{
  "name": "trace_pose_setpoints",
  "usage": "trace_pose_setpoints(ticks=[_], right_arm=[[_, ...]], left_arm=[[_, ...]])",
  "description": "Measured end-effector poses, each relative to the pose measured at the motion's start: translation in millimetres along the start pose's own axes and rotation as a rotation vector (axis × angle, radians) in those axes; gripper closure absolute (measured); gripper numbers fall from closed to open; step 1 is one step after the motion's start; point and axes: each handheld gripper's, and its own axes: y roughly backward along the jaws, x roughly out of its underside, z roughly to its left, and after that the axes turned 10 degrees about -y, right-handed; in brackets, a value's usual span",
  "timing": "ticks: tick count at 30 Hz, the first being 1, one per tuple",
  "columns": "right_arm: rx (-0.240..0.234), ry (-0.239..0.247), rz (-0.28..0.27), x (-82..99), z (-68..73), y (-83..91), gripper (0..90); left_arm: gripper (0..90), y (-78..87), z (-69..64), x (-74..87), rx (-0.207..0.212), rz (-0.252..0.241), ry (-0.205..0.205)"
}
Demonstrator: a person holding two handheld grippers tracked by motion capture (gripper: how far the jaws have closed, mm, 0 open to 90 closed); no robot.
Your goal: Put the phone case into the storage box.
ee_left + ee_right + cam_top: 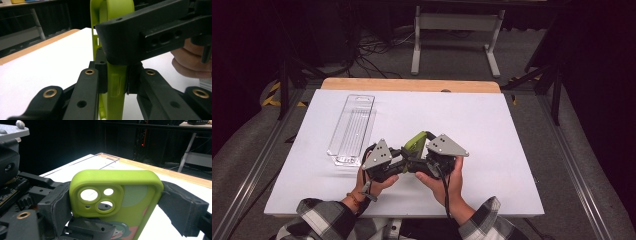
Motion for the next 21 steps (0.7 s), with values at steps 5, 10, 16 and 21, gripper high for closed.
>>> trace_pose_setpoints(ticks=[5,10,16,21], right_arm=[[-0.045,0.023,0.013,-3.5,-3.2,3.2,14.7],[-0.073,0.116,-0.035,-7.4,-6.3,12.9,15.5],[-0.083,0.186,-0.071,-10.0,-17.0,32.0,16.2],[-0.069,0.266,-0.078,-3.6,-25.9,44.5,17.3]], left_arm=[[77.3,3.0,2.0,-0.6,-0.003,0.0,-0.012],[77.3,6.8,6.7,1.1,-0.003,0.004,-0.016],[77.2,12.0,11.2,1.2,-0.008,0.006,-0.023],[77.2,14.4,14.2,2.0,-0.009,0.004,-0.022]])
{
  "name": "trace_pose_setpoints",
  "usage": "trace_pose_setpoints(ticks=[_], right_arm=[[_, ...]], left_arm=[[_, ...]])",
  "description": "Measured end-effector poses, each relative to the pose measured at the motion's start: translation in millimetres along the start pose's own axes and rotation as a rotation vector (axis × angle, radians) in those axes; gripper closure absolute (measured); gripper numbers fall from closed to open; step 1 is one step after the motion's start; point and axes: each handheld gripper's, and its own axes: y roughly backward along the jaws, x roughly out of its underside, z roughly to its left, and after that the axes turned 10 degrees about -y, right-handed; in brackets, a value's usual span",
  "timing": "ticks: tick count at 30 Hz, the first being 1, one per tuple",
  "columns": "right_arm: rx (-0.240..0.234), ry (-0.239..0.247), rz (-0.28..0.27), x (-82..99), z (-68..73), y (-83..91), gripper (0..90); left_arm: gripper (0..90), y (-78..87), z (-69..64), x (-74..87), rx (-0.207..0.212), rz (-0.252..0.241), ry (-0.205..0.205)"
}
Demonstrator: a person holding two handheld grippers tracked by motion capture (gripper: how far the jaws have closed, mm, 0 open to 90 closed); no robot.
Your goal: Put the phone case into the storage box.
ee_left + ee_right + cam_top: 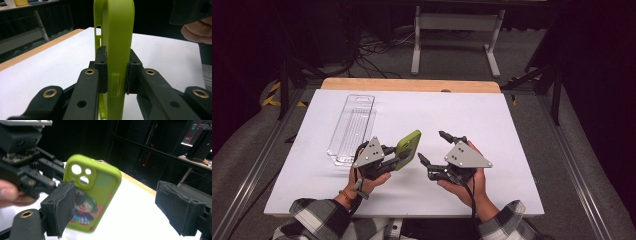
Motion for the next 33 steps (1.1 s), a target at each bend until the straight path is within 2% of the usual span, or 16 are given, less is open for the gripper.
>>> trace_pose_setpoints(ticks=[6,8,10,16,23,28,30,33], right_arm=[[0.02,0.024,0.025,11.5,-7.0,8.2,16.3],[0.026,0.049,0.038,15.9,-8.4,10.7,14.6],[0.022,0.059,0.041,20.5,-10.3,13.2,14.1],[0.056,0.09,0.068,33.8,-14.9,21.3,13.7],[0.063,0.062,0.096,52.4,-24.3,32.9,12.9],[0.074,0.04,0.123,62.4,-29.0,38.5,12.4],[0.074,0.033,0.118,65.4,-31.1,41.0,12.1],[0.069,0.01,0.098,67.7,-34.0,44.4,12.2]], left_arm=[[77.2,2.9,1.1,1.1,0.001,0.007,0.001],[77.1,3.7,1.6,1.4,0.0,0.004,0.01],[77.1,4.2,2.4,2.3,-0.013,-0.005,0.011],[77.1,8.3,7.8,3.1,-0.016,-0.007,0.023],[77.1,13.2,12.9,1.4,-0.026,-0.012,0.024],[77.1,19.9,15.5,-0.9,-0.041,-0.018,0.007],[77.2,23.1,15.8,-1.7,-0.046,-0.032,0.012],[77.1,27.1,17.5,-3.3,-0.05,-0.036,-0.004]])
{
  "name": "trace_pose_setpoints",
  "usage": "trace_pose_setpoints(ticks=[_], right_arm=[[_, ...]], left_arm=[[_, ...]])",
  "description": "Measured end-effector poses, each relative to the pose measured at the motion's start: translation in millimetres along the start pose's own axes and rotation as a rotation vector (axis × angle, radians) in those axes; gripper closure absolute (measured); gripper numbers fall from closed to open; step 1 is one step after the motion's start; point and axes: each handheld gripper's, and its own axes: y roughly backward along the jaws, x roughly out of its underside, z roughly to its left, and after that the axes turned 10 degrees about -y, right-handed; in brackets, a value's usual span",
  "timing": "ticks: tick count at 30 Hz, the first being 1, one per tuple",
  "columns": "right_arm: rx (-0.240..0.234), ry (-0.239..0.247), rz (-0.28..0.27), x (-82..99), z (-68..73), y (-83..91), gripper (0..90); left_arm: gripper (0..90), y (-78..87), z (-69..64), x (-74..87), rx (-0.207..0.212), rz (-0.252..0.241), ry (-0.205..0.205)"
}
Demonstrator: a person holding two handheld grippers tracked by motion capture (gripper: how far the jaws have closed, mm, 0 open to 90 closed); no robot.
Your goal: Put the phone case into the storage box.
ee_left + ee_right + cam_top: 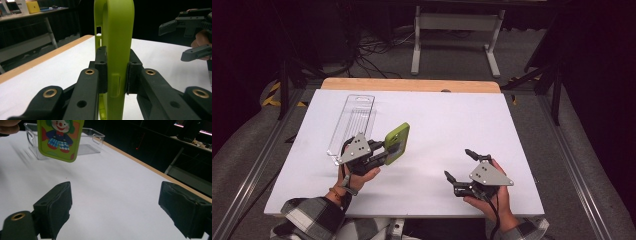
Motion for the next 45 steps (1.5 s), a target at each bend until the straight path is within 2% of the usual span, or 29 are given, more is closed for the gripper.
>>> trace_pose_setpoints(ticks=[1,4,10,13,18,26,31,36,40,45], right_arm=[[0.003,-0.005,-0.007,0.9,-1.3,0.9,12.2],[0.019,-0.003,-0.013,4.0,-4.3,1.7,12.1],[0.046,0.02,0.025,11.3,-11.0,-5.1,11.7],[0.045,0.01,0.032,12.4,-13.8,-6.3,11.2],[0.051,0.012,0.04,12.9,-16.9,-7.8,9.8],[0.035,0.035,0.055,12.1,-13.4,-10.4,9.3],[0.026,0.054,0.064,12.4,-9.9,-11.7,9.3],[0.027,0.052,0.064,12.1,-10.9,-11.8,8.9],[0.049,0.05,0.051,11.6,-11.8,-10.7,8.9],[0.045,0.042,0.047,11.7,-13.6,-10.1,8.9]], left_arm=[[77.1,1.6,0.7,-0.9,-0.008,-0.015,0.002],[77.1,7.2,4.1,-3.4,-0.013,-0.016,-0.004],[77.1,18.3,12.0,-5.6,-0.047,-0.024,-0.026],[77.1,22.3,16.3,-4.6,-0.064,-0.037,-0.018],[77.1,28.6,24.1,-3.4,-0.056,-0.024,-0.023],[77.1,35.0,32.6,-2.6,-0.055,-0.013,-0.028],[77.1,39.3,36.4,-3.3,-0.07,-0.011,-0.033],[77.1,45.4,41.8,-3.2,-0.087,-0.024,-0.029],[77.1,52.8,47.8,-2.9,-0.099,-0.024,-0.024],[77.1,61.0,53.9,-2.0,-0.122,-0.028,-0.013]])
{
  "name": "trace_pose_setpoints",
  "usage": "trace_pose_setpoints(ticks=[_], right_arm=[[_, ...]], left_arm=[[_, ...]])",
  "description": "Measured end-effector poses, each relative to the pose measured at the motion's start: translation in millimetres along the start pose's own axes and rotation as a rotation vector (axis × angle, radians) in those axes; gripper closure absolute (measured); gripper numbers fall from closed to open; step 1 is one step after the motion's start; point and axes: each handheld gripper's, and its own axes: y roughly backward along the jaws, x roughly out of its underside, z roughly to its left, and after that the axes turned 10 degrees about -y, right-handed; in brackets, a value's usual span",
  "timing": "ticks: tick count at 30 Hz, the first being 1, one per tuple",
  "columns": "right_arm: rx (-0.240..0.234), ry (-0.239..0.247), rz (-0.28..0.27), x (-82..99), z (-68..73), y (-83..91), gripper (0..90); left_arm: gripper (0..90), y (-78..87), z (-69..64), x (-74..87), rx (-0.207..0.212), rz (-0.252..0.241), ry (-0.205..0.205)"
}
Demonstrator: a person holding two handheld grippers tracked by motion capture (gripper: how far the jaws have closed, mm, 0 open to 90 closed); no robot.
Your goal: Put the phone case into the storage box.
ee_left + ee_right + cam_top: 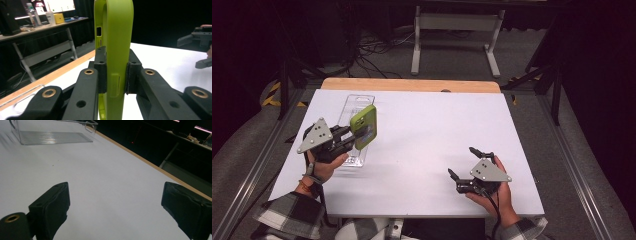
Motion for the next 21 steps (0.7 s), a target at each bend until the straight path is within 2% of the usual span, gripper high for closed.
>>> trace_pose_setpoints(ticks=[3,7,15,21], right_arm=[[-0.002,0.001,0.0,0.3,0.0,-0.5,9.1],[0.016,0.005,0.013,0.6,-0.4,-1.2,9.6],[0.01,0.009,0.02,1.1,0.0,-2.7,9.6],[0.004,0.008,0.034,1.8,0.6,-4.1,10.4]], left_arm=[[77.1,4.0,4.8,1.0,-0.02,0.002,-0.004],[77.1,8.6,10.4,3.0,-0.034,0.003,0.015],[77.1,16.3,20.5,6.0,-0.051,0.016,0.02],[77.2,18.9,27.6,8.4,-0.062,0.029,0.041]])
